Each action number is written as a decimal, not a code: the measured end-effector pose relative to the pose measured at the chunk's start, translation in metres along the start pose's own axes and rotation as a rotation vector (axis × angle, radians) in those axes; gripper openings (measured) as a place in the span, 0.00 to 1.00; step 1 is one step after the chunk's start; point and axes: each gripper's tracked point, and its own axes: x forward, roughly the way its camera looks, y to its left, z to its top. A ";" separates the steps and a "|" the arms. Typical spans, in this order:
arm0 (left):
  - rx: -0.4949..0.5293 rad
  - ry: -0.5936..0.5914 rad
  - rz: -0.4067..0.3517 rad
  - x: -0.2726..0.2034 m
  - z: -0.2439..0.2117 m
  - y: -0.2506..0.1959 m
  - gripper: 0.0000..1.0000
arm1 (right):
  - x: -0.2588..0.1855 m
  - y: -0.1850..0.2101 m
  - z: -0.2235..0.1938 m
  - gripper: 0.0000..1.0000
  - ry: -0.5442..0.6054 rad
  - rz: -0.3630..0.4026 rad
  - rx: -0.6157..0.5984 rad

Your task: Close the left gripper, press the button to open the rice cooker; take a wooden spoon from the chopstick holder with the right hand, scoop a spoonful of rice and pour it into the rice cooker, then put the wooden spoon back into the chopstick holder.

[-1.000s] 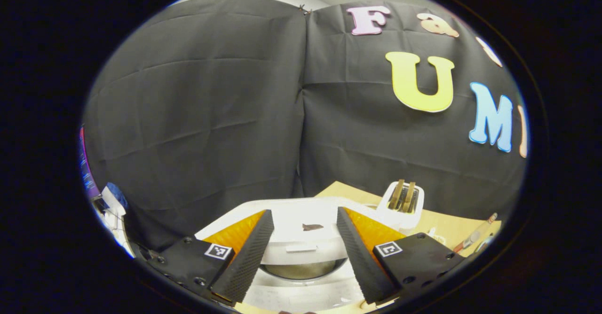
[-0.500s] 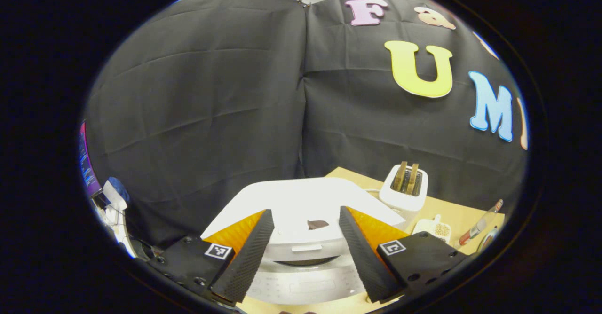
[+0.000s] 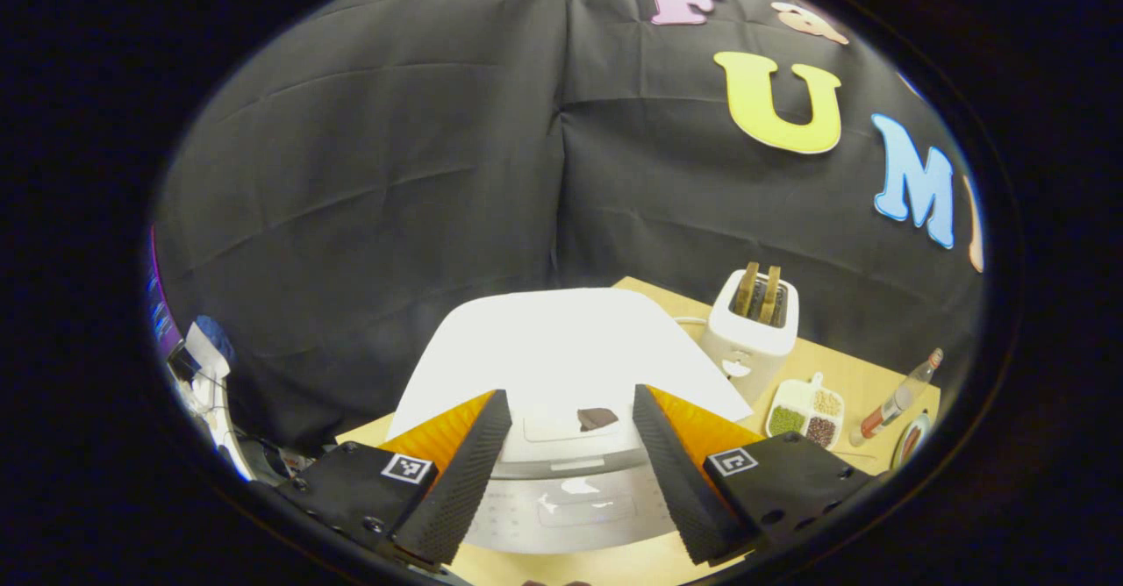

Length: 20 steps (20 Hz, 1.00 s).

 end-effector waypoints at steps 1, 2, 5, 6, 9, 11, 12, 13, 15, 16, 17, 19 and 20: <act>0.001 0.011 -0.003 0.000 -0.005 0.000 0.99 | -0.001 0.001 0.001 0.98 -0.005 0.002 -0.001; 0.000 0.022 -0.005 0.001 -0.008 0.000 0.98 | -0.002 0.003 0.002 0.98 -0.008 0.005 -0.003; 0.013 0.039 -0.006 0.003 -0.015 0.000 0.99 | -0.007 0.005 -0.002 0.98 -0.004 0.010 -0.009; 0.014 0.042 -0.005 0.004 -0.017 0.000 0.99 | -0.007 0.004 -0.005 0.98 0.003 0.010 -0.010; 0.004 0.058 -0.001 0.004 -0.022 0.002 0.99 | -0.011 0.003 -0.007 0.98 0.005 0.001 -0.001; -0.003 0.077 0.005 0.005 -0.025 0.002 0.99 | -0.012 0.002 -0.005 0.98 -0.006 -0.001 0.005; -0.015 0.086 0.007 0.005 -0.024 0.003 0.99 | -0.013 0.001 -0.004 0.98 -0.007 -0.002 0.004; -0.027 0.098 0.008 0.005 -0.025 0.003 0.99 | -0.012 0.000 -0.006 0.98 -0.006 -0.003 0.003; -0.022 0.097 0.003 0.005 -0.024 0.002 0.99 | -0.013 -0.001 -0.009 0.98 -0.001 -0.004 0.011; -0.021 0.080 -0.007 0.005 -0.022 0.003 0.99 | -0.014 -0.002 -0.010 0.98 0.001 -0.005 0.022; -0.033 0.064 -0.031 0.005 -0.018 -0.001 0.99 | -0.015 -0.002 -0.010 0.98 0.000 -0.002 0.039; -0.072 0.063 -0.082 0.004 -0.014 -0.005 1.00 | -0.014 -0.002 -0.008 0.93 -0.003 0.008 0.077; -0.079 0.055 -0.081 0.001 -0.009 -0.001 1.00 | -0.013 -0.006 -0.008 0.93 -0.002 0.003 0.086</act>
